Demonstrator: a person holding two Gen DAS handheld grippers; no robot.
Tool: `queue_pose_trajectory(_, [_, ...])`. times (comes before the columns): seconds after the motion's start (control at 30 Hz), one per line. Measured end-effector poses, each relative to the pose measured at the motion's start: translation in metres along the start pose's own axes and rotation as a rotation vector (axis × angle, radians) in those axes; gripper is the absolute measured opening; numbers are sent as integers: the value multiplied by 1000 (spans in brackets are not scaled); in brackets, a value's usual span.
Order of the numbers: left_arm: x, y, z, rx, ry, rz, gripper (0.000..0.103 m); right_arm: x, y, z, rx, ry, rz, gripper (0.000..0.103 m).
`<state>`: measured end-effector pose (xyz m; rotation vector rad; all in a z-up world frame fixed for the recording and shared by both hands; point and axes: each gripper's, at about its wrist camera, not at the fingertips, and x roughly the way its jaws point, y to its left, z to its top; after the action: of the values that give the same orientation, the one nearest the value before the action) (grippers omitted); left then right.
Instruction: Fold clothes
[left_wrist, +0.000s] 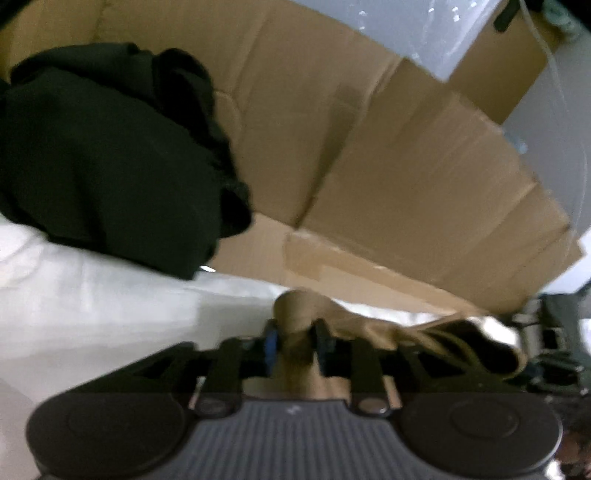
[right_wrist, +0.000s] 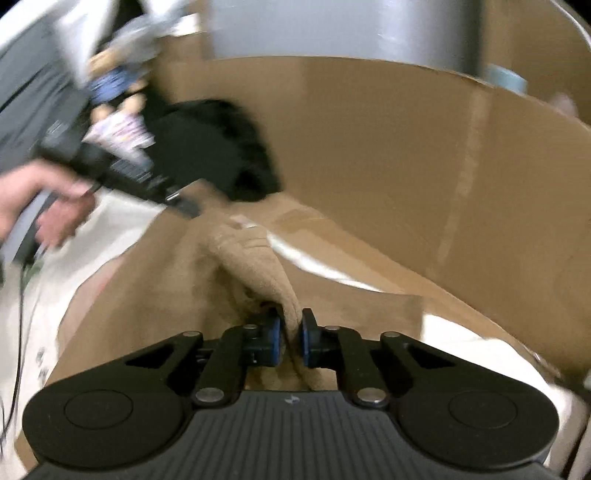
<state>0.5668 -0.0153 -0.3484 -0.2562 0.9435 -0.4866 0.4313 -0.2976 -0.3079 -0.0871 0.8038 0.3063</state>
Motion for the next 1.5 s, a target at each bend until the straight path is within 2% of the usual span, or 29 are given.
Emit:
queue_pose_trajectory(0.03, [0,1,-1,-3,0,5,59,1,-4,1,12,5,-8,13])
queue_pose_trajectory(0.07, [-1,2,-3,-7,-1,10,63,5,-11,2,36,21,-26,14])
queue_pose_trajectory(0.1, [-1,4,-4,-10,-1,15,64,8,-16,2,57,37,-43,16])
queue_pose_trajectory(0.17, [-2,6,-6,-17,-1,26,68,9,-23,3,92,52,-82,38])
queue_pose_trajectory(0.23, [-2,8,-9,-24,-2,36,68,4,-28,0,112,36,-116,52])
queue_pose_trajectory(0.3, [-3,10,-12,-32,-2,43,69,-5,-35,-3,138,2,-102,57])
queue_pose_trajectory(0.4, [-2,10,-14,-48,-4,33,71,-7,-36,-6,129,-3,-92,63])
queue_pose_trajectory(0.63, [4,1,-12,-32,-1,27,72,5,-24,-1,52,12,-59,62])
queue_pose_trajectory(0.7, [5,-3,-12,-20,-1,29,72,17,-26,3,70,35,-22,37])
queue_pose_trajectory(0.73, [5,-6,-12,-13,-4,31,72,18,-29,5,86,32,-25,16])
queue_pose_trajectory(0.77, [4,-8,-13,-9,-6,30,72,19,-32,7,102,28,-27,13])
queue_pose_trajectory(0.93, [7,-14,-14,3,-11,30,72,14,-42,9,153,4,-51,14])
queue_pose_trajectory(1.0, [8,-14,-14,1,-13,33,72,12,-45,10,171,-6,-62,29])
queue_pose_trajectory(1.03, [8,-14,-14,-1,-15,34,72,11,-47,10,180,-11,-68,45])
queue_pose_trajectory(1.07, [7,-14,-14,-3,-17,36,72,9,-48,10,189,-16,-73,57])
queue_pose_trajectory(1.13, [5,-13,-14,-11,-18,38,72,7,-52,10,207,-26,-84,66])
queue_pose_trajectory(1.17, [5,-13,-15,-15,-18,39,72,6,-54,10,218,-29,-85,66])
queue_pose_trajectory(1.23, [3,-13,-16,-21,-18,40,72,4,-58,8,250,-8,-29,66])
queue_pose_trajectory(1.33, [2,-14,-17,-28,-20,45,72,10,-54,4,237,38,19,65])
queue_pose_trajectory(1.4, [2,-15,-17,-29,-20,48,72,16,-53,1,243,73,28,58])
queue_pose_trajectory(1.47, [1,-16,-18,-27,-18,51,72,23,-57,-3,287,103,43,39])
queue_pose_trajectory(1.5, [0,-16,-18,-26,-17,51,72,26,-60,-5,315,112,56,38])
